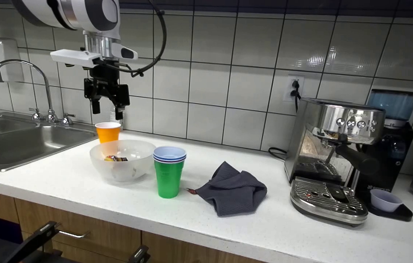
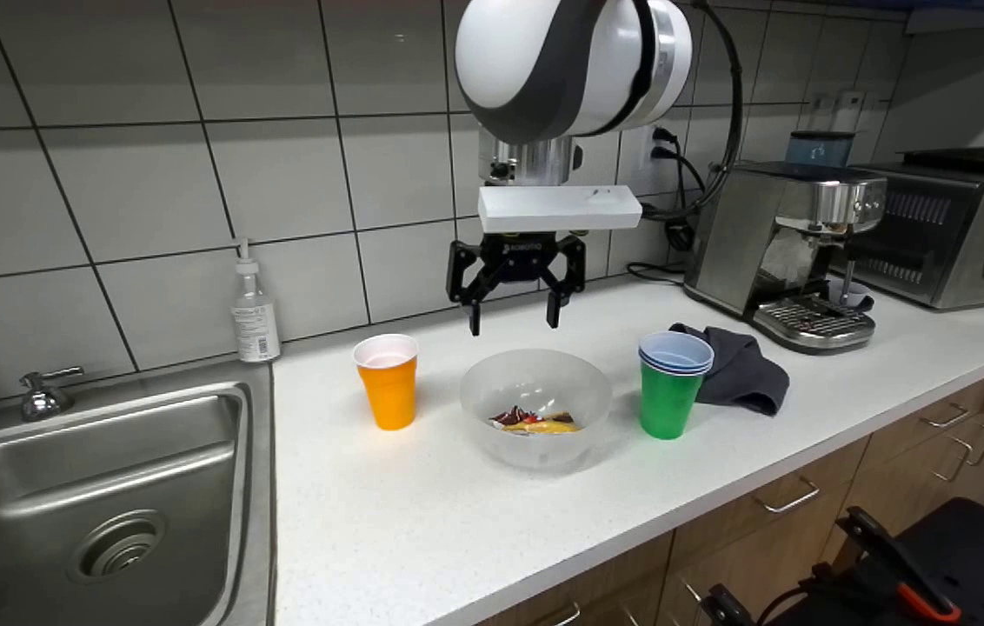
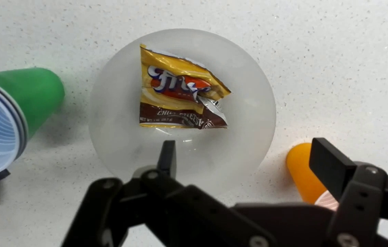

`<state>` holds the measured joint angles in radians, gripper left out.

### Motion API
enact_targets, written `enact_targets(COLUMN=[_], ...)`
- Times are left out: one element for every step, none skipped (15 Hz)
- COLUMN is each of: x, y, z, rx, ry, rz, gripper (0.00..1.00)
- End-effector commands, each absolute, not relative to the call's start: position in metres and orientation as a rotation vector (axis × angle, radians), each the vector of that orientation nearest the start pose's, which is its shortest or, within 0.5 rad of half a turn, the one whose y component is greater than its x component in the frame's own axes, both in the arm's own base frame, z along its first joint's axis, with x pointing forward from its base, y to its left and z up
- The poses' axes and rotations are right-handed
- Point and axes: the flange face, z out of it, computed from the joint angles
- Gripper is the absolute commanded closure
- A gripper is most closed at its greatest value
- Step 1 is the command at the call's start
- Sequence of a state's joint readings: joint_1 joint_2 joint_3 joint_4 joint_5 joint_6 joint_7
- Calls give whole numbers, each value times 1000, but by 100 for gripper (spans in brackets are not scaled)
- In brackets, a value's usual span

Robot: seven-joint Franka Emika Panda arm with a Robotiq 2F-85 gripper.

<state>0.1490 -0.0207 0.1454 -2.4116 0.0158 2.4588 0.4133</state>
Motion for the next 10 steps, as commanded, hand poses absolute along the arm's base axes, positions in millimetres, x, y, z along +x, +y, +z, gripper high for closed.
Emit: enact_targets(x=[485,487,490,493,497,502,506,511,515,519], y=[163,166,168,169,170,171,172,173,175,177], z=[327,326,325,323,322,320,318,317,315,313], rx=[-3113,-3114,-3115,-3115,-3117,-3118,-3119,-3120,-3119,-3119], ry=[318,344,369,388,408,424,437,446,457,464], rz=[-152,-156,-158,-161,-162,-163,-167,-166,-170,-167], gripper=[0,0,0,0,0,0,0,0,0,0])
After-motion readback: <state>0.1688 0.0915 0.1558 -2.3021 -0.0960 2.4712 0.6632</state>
